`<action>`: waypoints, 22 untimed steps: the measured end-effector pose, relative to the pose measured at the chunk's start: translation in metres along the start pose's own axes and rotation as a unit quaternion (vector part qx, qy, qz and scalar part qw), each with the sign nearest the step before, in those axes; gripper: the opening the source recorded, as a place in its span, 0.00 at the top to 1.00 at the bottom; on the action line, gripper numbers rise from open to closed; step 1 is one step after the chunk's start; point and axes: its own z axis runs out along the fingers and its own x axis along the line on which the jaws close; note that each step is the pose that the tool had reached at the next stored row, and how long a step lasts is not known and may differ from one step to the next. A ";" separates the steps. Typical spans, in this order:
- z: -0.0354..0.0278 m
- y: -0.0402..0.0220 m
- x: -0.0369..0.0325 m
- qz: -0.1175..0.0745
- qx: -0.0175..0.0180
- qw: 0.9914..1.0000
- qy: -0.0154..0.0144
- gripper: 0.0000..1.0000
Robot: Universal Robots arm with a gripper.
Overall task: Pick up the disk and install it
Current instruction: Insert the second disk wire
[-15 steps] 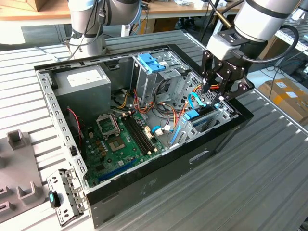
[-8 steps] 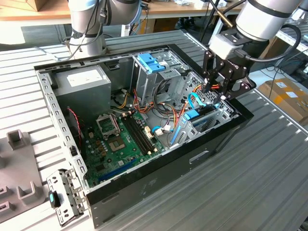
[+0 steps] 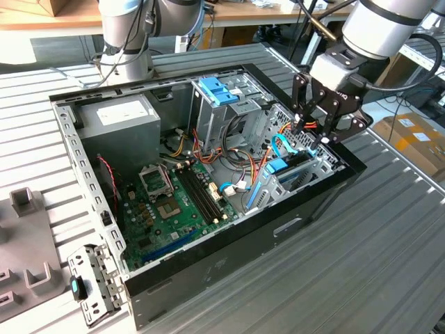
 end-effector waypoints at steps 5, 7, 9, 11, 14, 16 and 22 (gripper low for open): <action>0.0000 -0.0066 0.0013 -0.043 -0.001 0.999 -0.001 0.53; 0.0001 -0.0106 0.0018 -0.054 -0.002 0.999 -0.001 0.53; 0.0002 -0.0130 0.0023 -0.058 -0.002 0.998 -0.001 0.53; 0.0001 -0.0154 0.0026 -0.062 -0.003 0.998 -0.001 0.53; -0.0002 -0.0177 0.0026 -0.065 -0.005 0.998 -0.002 0.53; -0.0007 -0.0185 0.0027 -0.065 -0.005 0.998 -0.002 0.53; -0.0010 -0.0250 0.0031 -0.070 -0.007 0.998 -0.002 0.53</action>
